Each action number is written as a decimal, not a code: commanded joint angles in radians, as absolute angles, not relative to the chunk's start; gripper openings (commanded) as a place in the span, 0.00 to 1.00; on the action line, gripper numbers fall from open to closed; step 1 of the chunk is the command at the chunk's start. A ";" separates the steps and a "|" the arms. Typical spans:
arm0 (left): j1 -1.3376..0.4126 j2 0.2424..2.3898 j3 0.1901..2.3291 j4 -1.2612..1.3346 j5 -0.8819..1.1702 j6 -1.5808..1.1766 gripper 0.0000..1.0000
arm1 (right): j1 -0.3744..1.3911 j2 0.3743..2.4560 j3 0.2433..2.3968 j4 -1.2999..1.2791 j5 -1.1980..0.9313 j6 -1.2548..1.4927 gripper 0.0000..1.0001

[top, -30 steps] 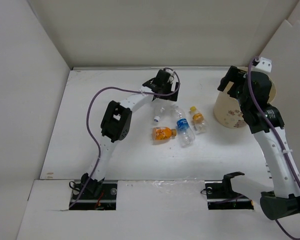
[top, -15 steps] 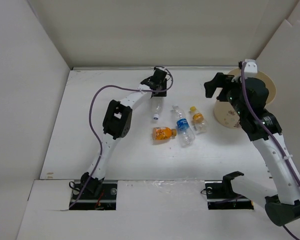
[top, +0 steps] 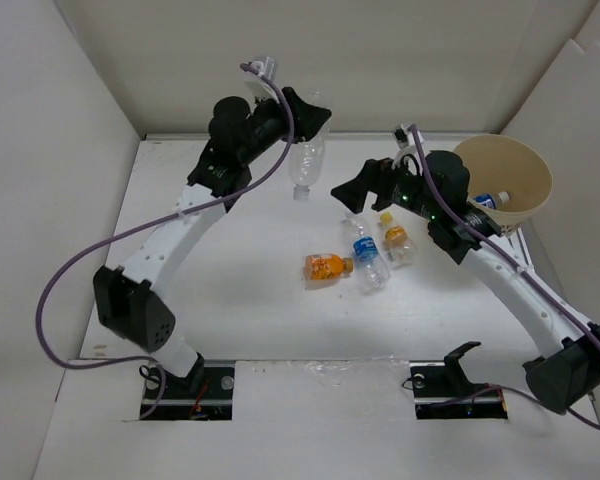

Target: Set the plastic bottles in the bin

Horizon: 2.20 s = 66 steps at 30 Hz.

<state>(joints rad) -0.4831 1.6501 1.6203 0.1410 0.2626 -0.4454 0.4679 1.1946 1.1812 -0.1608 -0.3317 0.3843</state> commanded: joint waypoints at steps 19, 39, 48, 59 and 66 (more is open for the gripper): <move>-0.488 1.440 1.347 0.859 0.761 -0.860 0.00 | 0.612 1.376 1.322 0.259 -0.452 0.488 0.97; -0.488 1.399 1.519 0.076 0.062 -0.546 1.00 | 0.379 1.260 1.336 0.043 -0.060 0.330 0.01; -0.488 1.331 1.316 0.028 -0.103 -0.454 1.00 | 0.114 1.201 1.362 -0.227 0.623 0.320 0.01; -0.545 1.351 1.184 -0.017 -0.042 -0.445 1.00 | -0.066 1.273 1.439 -0.390 0.721 0.446 0.99; -0.731 1.466 1.235 -0.182 -0.216 -0.361 1.00 | -0.040 1.203 1.450 -0.429 0.706 0.456 0.99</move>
